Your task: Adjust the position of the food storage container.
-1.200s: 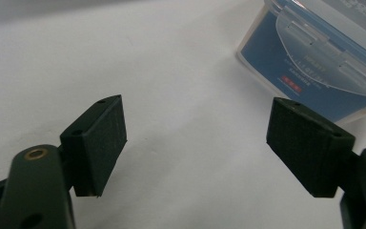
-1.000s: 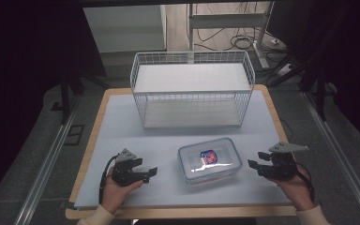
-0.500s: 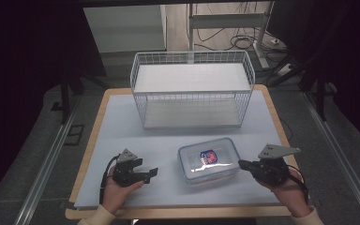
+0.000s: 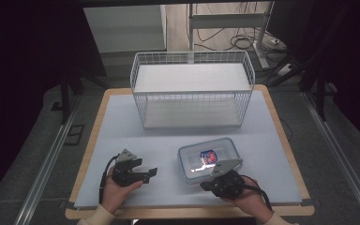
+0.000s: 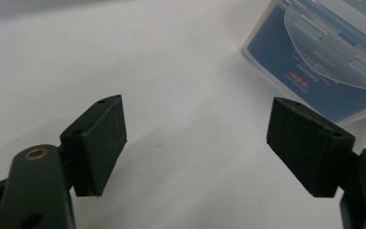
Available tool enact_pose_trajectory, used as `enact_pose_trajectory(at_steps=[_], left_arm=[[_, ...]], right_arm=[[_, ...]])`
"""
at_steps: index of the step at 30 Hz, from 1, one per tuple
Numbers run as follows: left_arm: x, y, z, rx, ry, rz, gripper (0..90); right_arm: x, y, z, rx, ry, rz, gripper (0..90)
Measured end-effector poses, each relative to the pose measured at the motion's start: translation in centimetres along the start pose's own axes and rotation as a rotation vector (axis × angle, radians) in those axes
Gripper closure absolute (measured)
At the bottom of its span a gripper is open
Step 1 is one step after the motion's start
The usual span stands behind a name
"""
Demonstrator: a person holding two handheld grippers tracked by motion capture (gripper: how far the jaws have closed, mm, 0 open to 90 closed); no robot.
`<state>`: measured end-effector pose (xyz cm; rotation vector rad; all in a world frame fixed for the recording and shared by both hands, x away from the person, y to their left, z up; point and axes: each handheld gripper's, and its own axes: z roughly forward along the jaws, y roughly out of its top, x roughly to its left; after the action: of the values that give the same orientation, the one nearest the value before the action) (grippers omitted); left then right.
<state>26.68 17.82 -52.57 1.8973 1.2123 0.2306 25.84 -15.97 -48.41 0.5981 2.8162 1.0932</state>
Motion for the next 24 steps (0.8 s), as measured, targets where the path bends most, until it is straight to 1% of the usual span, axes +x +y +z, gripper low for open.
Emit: enact_pose_trajectory(at_steps=[1,3,4,5,8,11,12,15,16,18,19,20,22,24], left_arm=[[0.0,0.0,0.0,0.001,0.001,0.0,21.2],[0.0,0.0,0.0,0.003,0.0,-0.001,21.3],[0.1,0.0,0.0,0.003,0.0,-0.002,21.3],[0.0,0.0,0.1,0.0,0.0,-0.003,21.2],[0.0,0.0,0.1,0.001,0.0,-0.003,21.3],[0.0,0.0,0.1,0.0,0.0,-0.003,21.2],[0.0,0.0,0.1,-0.001,-0.001,-0.003,21.4],[0.0,0.0,0.2,0.0,0.001,-0.002,21.4],[0.0,0.0,0.2,0.001,0.0,-0.002,21.4],[0.1,0.0,0.2,0.001,0.001,-0.003,21.4],[0.1,0.0,0.2,0.001,0.001,-0.003,21.4],[0.2,0.0,0.1,0.005,0.001,-0.002,21.4],[0.2,-0.1,0.1,0.004,0.0,-0.002,21.3],[0.3,-0.1,0.1,0.004,0.001,-0.003,21.3]], right_arm=[[0.2,0.1,0.5,0.013,-0.003,-0.005,89.5],[0.2,0.2,0.8,0.021,-0.006,-0.009,89.4],[0.4,0.4,1.5,0.04,-0.018,-0.023,89.5],[0.5,0.5,1.8,0.046,-0.021,-0.024,89.5],[0.6,0.9,2.4,0.049,-0.039,-0.03,89.5],[0.6,1.1,2.8,0.054,-0.04,-0.026,89.5],[0.6,1.2,3.1,0.05,-0.056,-0.021,89.6],[0.6,1.5,3.4,0.041,-0.067,-0.017,89.6],[0.5,1.8,3.7,0.031,-0.082,-0.008,89.6],[0.4,2.1,4.1,0.021,-0.095,0.001,89.6],[0.4,2.1,4.1,0.021,-0.095,0.001,89.6],[0.3,2.5,4.6,0.015,-0.105,0.007,89.6],[0.2,2.6,4.9,0.013,-0.11,0.011,89.6],[0.1,2.9,5.4,0.011,-0.118,0.014,89.6]])
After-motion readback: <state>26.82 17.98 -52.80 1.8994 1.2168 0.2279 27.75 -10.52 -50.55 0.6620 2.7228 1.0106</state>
